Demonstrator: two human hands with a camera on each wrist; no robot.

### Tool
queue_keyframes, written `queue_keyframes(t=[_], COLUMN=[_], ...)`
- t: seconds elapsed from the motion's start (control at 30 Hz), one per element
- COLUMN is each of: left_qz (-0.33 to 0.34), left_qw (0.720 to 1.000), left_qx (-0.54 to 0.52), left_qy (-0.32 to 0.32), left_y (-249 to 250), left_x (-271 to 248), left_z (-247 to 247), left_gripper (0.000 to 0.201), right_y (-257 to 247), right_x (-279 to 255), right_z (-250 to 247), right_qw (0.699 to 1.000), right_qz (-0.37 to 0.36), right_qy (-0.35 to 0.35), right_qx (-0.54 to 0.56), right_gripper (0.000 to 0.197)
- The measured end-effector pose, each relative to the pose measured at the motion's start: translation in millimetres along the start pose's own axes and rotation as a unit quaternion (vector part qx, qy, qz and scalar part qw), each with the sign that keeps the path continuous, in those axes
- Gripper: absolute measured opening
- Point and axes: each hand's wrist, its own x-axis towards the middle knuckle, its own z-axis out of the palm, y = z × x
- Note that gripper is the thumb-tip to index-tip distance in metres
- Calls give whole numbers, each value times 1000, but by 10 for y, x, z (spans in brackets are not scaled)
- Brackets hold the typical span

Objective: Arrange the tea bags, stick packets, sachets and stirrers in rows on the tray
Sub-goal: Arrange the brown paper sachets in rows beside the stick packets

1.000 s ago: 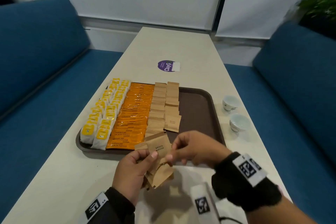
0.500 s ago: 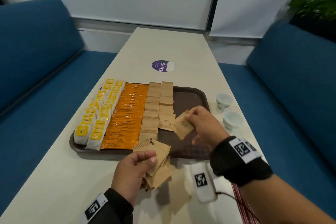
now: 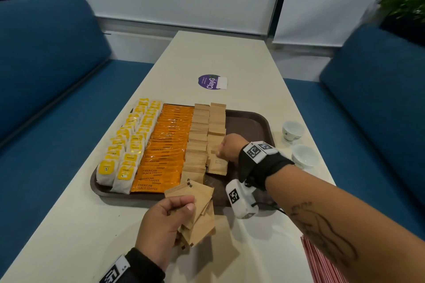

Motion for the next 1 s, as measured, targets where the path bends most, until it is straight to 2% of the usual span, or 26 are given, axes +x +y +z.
queue_keyframes(t=[0.17,0.27,0.3,0.37,0.4,0.47,0.53,0.6,0.7,0.77,0.83,0.93,1.0], left_qz=[6,8,9,11,12,12,12,9,15,33,47,73,92], left_qw=[1000,1000,1000,1000,1000,1000,1000,1000,1000,999,998,997,995], left_qx=[2,4,3,1,1,6,10,8,-6,-14,-31,-35,-23], left_qy=[4,2,2,2,0,-1,-4,-10,-14,-13,-15,-16,-15], left_y=[-25,-24,-27,-35,-41,-54,-47,-33,-27,-31,-31,-36,-42], left_x=[18,16,15,3,-3,-25,-55,-75,-77,-65,-68,-86,-107], left_z=[-19,-20,-21,-17,-9,13,34,33,-2,-14,1,48,82], left_gripper=[15,14,15,15,15,14,13,14,22,28,33,41,46], right_y=[-19,-38,-49,-38,-28,0,16,8,-66,-105,-129,-68,-7], right_x=[47,38,22,10,11,7,7,1,-91,-286,-615,-1063,-1248], right_z=[-59,-99,-110,-134,-141,-140,-133,-134,-197,-259,-273,-151,-7], right_qw=[1000,1000,1000,999,999,998,998,997,999,997,995,988,979], right_qz=[17,24,30,45,46,36,21,16,1,-37,-67,-72,-77], right_qy=[-1,4,2,-12,-19,-21,-2,5,41,61,15,-83,-113], right_qx=[16,6,-6,-17,-4,40,60,76,30,36,79,109,153], right_gripper=[29,13,12,25,22,10,19,20,12,14,20,26,26])
